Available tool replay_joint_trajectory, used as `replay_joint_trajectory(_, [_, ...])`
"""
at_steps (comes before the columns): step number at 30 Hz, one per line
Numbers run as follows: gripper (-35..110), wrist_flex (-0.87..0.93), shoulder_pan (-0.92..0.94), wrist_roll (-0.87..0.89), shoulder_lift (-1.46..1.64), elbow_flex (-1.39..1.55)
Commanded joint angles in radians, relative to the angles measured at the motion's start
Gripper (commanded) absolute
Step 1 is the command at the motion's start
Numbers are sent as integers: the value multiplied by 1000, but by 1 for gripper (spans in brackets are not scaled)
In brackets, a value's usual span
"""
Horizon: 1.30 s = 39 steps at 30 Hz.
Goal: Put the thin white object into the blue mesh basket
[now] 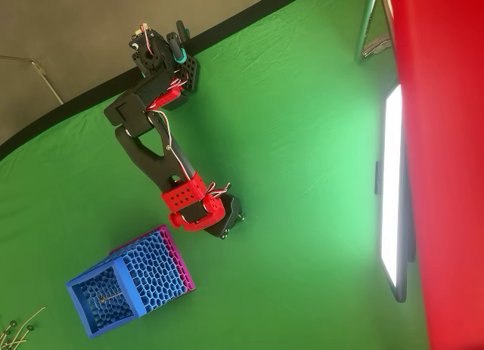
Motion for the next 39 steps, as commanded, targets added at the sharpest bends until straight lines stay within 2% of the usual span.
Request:
replay_joint_trajectory(1, [13,9,-15,2,8,-35])
replay_joint_trajectory(24, [13,21,-8,11,-2,-40])
replay_joint_trajectory(39, [4,14,-5,-17,-5,-48])
